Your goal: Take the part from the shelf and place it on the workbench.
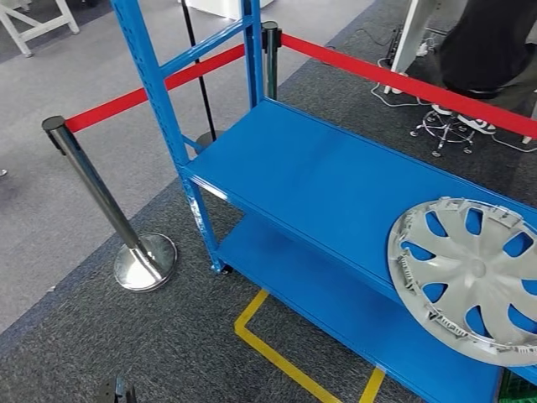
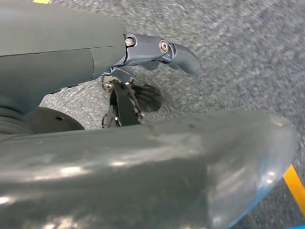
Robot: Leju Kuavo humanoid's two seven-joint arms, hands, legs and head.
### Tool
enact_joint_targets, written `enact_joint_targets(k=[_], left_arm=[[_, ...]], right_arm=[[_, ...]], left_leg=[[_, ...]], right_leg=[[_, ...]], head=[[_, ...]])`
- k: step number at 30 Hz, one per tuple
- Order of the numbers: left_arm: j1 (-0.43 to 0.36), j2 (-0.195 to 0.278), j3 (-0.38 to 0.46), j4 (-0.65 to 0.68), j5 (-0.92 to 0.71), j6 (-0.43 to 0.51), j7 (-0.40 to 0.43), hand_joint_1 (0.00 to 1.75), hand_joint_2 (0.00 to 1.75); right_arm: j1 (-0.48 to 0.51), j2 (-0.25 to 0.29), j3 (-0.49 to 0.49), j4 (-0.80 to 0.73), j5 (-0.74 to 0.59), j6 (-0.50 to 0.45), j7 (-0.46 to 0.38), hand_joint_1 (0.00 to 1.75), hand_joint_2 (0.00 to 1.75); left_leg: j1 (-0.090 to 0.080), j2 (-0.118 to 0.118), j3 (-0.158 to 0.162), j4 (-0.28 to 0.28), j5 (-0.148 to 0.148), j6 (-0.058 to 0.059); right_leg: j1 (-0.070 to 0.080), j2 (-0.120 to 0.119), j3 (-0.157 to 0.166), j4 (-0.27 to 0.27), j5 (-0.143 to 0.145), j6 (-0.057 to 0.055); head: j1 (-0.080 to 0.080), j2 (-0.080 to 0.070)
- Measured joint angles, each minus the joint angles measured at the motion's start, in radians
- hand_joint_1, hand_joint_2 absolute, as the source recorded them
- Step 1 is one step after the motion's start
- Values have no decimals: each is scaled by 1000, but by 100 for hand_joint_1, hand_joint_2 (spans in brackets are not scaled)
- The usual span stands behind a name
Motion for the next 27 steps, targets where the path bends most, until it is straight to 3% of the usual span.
enact_joint_targets(k=[1, 3, 4, 6, 8, 10, 12, 13, 14, 15, 17, 19, 22, 24, 26, 27], left_arm=[[0, 0, 0, 0, 1, -2, -1, 0, 0], [-1, -1, 0, 0, 4, -6, 0, 0, 0], [-2, -2, 0, 0, 6, -7, 2, 0, 0], [-3, -3, 0, 1, 9, -5, 8, 0, 0], [-4, -5, 0, 1, 12, 1, 14, 0, 0], [1, -6, 0, 2, 11, 6, 17, 0, 0], [5, -6, 0, 2, 11, 8, 18, 0, 0], [5, -5, 0, 2, 11, 8, 18, 0, 0], [4, -5, 0, 2, 11, 7, 18, 0, 0], [3, -5, 0, 2, 11, 6, 18, 0, 0], [2, -6, 0, 2, 12, 3, 18, 0, 0], [1, -7, 0, 2, 13, 0, 19, 0, 0], [-3, -8, 0, 2, 13, -2, 22, 0, 0], [-5, -8, -1, 2, 13, -3, 23, 0, 0], [-3, -8, -1, 2, 13, -4, 23, 0, 0], [0, -8, -1, 2, 13, -4, 24, 0, 0]], right_arm=[[-1, 0, -1, 0, -1, 0, 0, 0, 0], [-2, 0, -2, 0, -2, 0, 0, 0, 0], [-2, 0, -2, 0, -3, 0, 0, 0, 0], [4, 0, -2, 0, -3, -1, 0, 0, 0], [5, -1, -2, 0, -2, -2, 1, 0, 0], [1, -1, -2, 0, -2, -3, 2, 0, 0], [0, -1, -2, 0, -2, -3, 2, 0, 0], [2, -1, -2, 0, -3, -4, 2, 0, 0], [3, -1, -2, 0, -3, -4, 2, 0, 0], [4, -1, -2, 0, -3, -4, 2, 0, 0], [2, -1, -2, 0, -3, -4, 1, 0, 0], [-1, -1, -2, 0, -3, -4, 1, 0, 0], [1, -1, -2, 0, -3, -4, 1, 0, 0], [1, -1, -2, 0, -3, -5, 1, 0, 0], [0, -1, -2, 0, -3, -5, 1, 0, 0], [-1, -1, -2, 0, -3, -5, 1, 0, 0]], left_leg=[[3, -27, 32, -70, 33, 0], [8, -71, 74, -163, 60, 5], [8, -78, 80, -179, 59, 11], [6, -56, 80, -184, 62, 27], [6, -29, 81, -189, 68, 43], [3, 1, 82, -190, 68, 51], [-1, 35, 82, -190, 66, 53], [-2, 50, 83, -189, 65, 53], [-2, 64, 85, -189, 63, 52], [-2, 76, 88, -189, 61, 51], [-6, 97, 97, -189, 54, 43], [-10, 114, 103, -187, 48, 33], [-9, 133, 107, -188, 43, 16], [-5, 92, 90, -145, 11, 5], [-3, 38, 31, -24, -51, -2], [-3, 26, -5, 45, -77, -3]], right_leg=[[0, 15, -2, 1, 2, 5], [0, 41, -10, 3, 6, 16], [-1, 52, -14, 3, 9, 24], [-5, 63, -24, -2, 14, 37], [-3, 11, -44, 33, -10, 45], [0, -58, -96, 148, -79, 50], [-1, -77, -149, 272, -133, 55], [-1, -79, -154, 292, -135, 55], [-1, -82, -139, 271, -119, 55], [-1, -91, -104, 214, -90, 54], [3, -139, -22, 74, -40, 47], [9, -165, 13, 11, -27, 34], [10, -131, 6, 9, -24, 14], [4, -106, 6, 5, -19, 4], [0, -80, 4, 4, -16, -2], [-1, -66, 3, 4, -16, -3]], head=[[0, 0], [-1, 0], [-1, 0], [-1, 0], [6, 0], [14, 0], [15, 0], [15, 0], [15, 0], [15, 0], [16, 0], [15, 0], [15, 0], [12, 0], [9, 0], [8, 0]])
